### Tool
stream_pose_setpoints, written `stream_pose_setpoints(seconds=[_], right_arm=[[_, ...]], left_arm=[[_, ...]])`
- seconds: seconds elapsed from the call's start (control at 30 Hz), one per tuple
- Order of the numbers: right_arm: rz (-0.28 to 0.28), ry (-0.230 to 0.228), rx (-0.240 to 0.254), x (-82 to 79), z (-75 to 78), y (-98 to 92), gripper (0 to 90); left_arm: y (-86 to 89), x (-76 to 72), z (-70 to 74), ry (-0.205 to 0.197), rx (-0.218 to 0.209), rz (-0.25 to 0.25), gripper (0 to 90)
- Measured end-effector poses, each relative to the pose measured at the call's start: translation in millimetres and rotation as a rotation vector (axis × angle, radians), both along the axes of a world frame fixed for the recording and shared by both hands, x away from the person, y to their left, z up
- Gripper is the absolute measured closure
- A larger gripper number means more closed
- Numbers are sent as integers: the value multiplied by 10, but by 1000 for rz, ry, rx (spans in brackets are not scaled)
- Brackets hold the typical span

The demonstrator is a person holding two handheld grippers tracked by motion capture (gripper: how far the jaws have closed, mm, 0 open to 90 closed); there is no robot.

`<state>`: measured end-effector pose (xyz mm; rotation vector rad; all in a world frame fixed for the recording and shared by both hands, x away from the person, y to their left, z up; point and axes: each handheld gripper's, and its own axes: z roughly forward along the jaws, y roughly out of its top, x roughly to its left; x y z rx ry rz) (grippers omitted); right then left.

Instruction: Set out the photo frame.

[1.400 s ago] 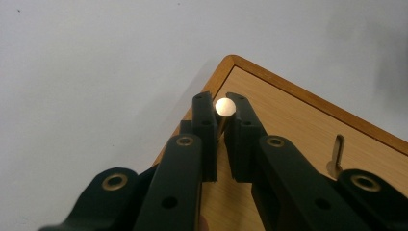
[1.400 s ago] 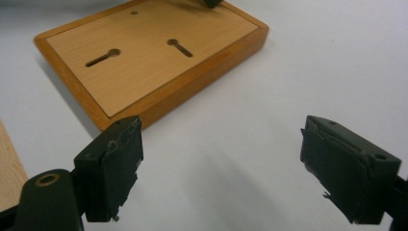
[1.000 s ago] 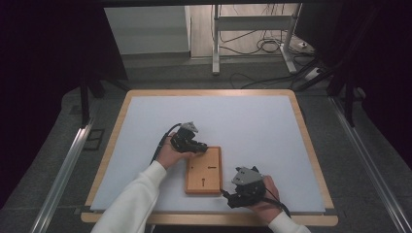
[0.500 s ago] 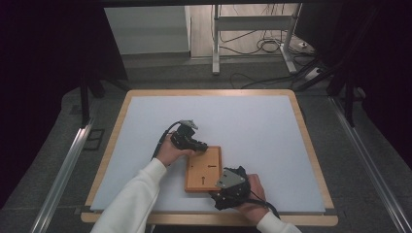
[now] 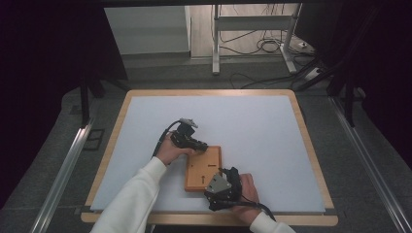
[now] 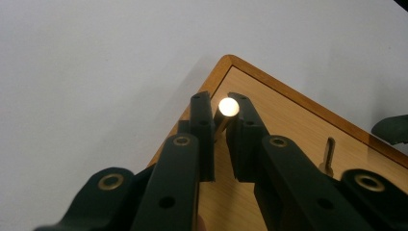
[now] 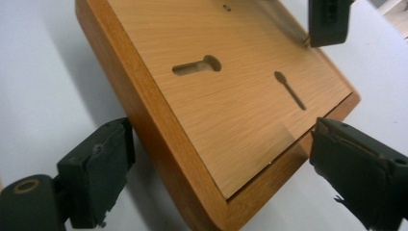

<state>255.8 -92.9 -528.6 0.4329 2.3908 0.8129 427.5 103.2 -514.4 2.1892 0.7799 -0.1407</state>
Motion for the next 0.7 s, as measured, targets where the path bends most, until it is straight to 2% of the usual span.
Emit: stream_pose_setpoints(seconds=[0.07, 0.1, 0.13, 0.23, 0.4, 0.43, 0.53, 0.57, 0.7], right_arm=[[2, -11, -6, 0, 0, 4, 97], [5, -44, -10, -25, 4, 14, 113], [5, -44, -10, -25, 4, 14, 113], [18, -106, -26, -67, 50, 28, 131], [27, -134, -4, -78, 104, 22, 181], [39, -145, 0, -75, 146, 17, 223], [48, -143, -3, -60, 193, 23, 272], [54, -134, -4, -26, 230, 31, 311], [66, -101, 15, 22, 292, 21, 368]], left_arm=[[0, 0, 0, 1, 0, 3, 818], [-3, -3, 3, -4, 4, 7, 822], [-3, -3, 3, -4, 4, 7, 826], [-26, -24, 21, -27, 30, 22, 838], [-19, -19, 19, -30, 25, 29, 839], [-23, -20, 20, -32, 24, 34, 840], [-30, -19, 17, -44, 33, 45, 841], [-29, -17, 16, -46, 33, 48, 840], [-13, -6, 4, -43, 17, 60, 834]])
